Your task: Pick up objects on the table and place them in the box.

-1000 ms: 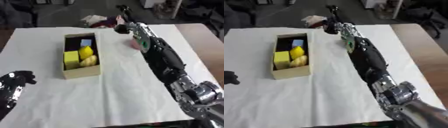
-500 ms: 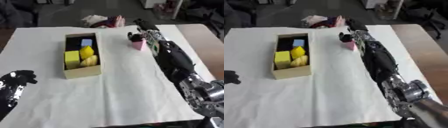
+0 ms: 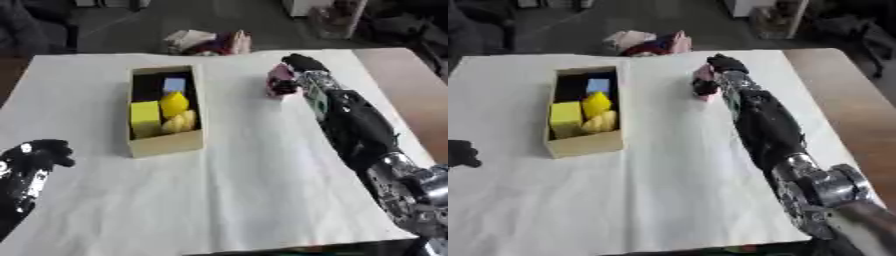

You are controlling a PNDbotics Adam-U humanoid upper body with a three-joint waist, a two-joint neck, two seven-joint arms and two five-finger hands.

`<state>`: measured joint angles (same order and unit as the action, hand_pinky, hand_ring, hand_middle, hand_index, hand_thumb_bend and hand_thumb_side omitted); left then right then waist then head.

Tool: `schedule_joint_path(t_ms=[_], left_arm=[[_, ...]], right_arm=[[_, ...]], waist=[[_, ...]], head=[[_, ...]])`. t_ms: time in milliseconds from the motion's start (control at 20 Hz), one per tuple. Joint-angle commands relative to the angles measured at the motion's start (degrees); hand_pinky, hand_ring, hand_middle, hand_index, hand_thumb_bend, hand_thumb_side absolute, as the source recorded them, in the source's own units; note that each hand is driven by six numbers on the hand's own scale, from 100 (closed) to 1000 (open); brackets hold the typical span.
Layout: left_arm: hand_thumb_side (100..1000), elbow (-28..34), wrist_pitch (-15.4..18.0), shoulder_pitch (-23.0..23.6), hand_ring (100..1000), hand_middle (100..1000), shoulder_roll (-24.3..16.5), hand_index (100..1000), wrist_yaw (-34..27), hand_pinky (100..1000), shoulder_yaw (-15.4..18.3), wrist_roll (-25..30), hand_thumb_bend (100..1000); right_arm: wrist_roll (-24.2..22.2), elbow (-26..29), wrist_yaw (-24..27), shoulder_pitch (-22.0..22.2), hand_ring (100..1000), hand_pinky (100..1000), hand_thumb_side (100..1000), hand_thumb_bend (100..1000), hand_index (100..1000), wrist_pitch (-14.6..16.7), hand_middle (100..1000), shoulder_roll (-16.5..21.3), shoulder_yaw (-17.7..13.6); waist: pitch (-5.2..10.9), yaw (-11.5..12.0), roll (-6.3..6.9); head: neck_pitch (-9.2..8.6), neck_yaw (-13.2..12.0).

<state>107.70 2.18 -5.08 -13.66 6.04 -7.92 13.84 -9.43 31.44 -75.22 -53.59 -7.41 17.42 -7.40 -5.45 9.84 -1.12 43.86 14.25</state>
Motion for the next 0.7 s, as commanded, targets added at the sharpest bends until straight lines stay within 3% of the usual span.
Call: schedule_joint_path(t_ms=[50,200,450,550,700], left_arm=[[693,1.05,0.03,-0.33,619,615,-1.11,743,-0.07,785,0.41,-0.25,100],[693,1.06,0.01,-0.31,619,615,-1.1,743,-0.08,785,0.4,-0.26,100],[693,1.02,-0.02,-0.33,618,615,-1.07,743,-0.04,785,0.4,-0.27,100],[692,1.04,0.0,-0.31,618,615,-1.09,743,-0.06,785,0.4,-0.28,100],[693,1.04,-0.01,-0.39,618,615,-1.1,743,-0.13,785,0.34,-0.26,100]], right_arm=[[-0.02,-1.0,0.87,-0.73,1000,990,628,124,1000,-0.68,1000,1.64,-0.37],[0.36,-1.93,1.57,-0.49,943,927,540,100,997,-1.12,950,1.67,-0.3],[6.29,-0.46,4.16,-0.13,665,777,225,100,939,-1.12,768,1.16,-0.59],[9.18,0.93,5.33,-0.07,580,755,162,100,922,-0.55,713,0.88,-0.36],[12.85,4.39,6.25,-0.69,535,745,100,100,917,1.63,680,0.17,0.77]], waist=[[0.6,-0.08,0.24],[0.59,-0.1,0.24],[0.62,-0.12,0.25],[0.64,-0.11,0.26],[0.72,-0.1,0.2]], head=[[0.26,-0.02],[0.26,-0.03],[0.26,-0.13],[0.26,-0.13],[0.26,-0.01]])
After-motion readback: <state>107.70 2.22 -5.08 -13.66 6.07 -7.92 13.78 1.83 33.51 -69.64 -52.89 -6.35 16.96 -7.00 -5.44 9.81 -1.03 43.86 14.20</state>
